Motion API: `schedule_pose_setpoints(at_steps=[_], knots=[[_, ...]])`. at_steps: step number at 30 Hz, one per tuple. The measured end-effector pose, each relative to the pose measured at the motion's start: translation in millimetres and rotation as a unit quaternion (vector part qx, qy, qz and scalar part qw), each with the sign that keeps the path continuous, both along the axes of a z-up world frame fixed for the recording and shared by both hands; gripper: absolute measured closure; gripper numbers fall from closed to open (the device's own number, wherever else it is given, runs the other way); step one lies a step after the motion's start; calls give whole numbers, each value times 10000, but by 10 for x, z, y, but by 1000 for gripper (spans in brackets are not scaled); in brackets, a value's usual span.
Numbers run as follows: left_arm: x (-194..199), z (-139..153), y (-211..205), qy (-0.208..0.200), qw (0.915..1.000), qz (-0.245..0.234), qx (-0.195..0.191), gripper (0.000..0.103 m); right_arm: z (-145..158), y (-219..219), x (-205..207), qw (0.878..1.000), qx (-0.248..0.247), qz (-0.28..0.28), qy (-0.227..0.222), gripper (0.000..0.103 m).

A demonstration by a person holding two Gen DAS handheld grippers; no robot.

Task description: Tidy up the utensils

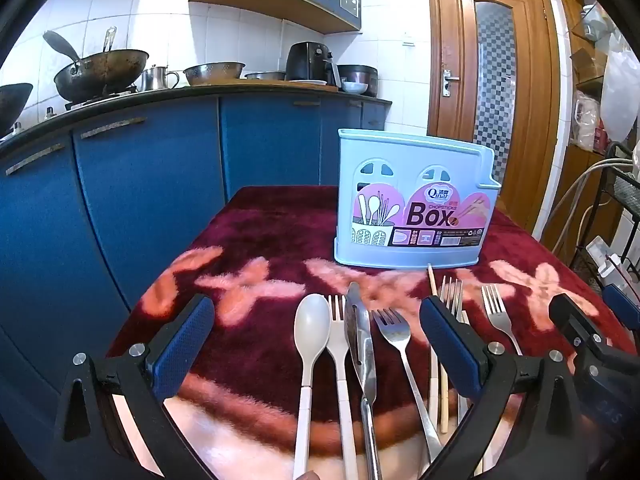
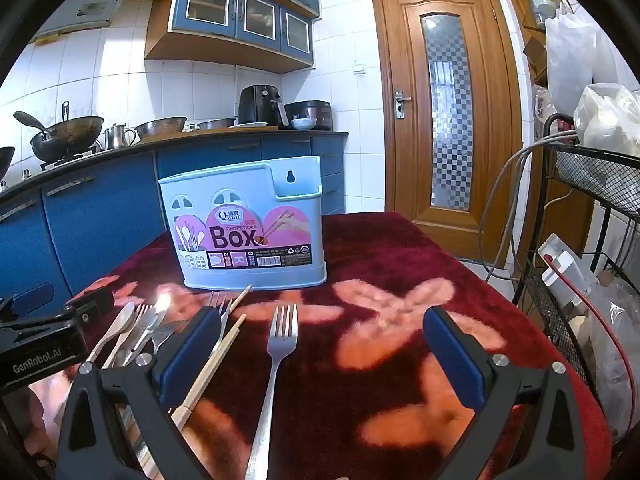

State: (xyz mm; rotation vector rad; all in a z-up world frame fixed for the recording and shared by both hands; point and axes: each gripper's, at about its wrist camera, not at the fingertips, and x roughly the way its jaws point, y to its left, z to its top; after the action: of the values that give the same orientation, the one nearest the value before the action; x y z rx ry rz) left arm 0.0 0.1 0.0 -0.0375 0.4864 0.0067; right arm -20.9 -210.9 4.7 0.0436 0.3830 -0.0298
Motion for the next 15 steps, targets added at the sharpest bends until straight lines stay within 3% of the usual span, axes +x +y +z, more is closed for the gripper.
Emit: schedule_pose_setpoints(at_steps=[15], knots=[[5, -2, -4, 0, 10000, 6, 15, 0, 2, -5, -1, 10000, 14, 0, 10, 0]])
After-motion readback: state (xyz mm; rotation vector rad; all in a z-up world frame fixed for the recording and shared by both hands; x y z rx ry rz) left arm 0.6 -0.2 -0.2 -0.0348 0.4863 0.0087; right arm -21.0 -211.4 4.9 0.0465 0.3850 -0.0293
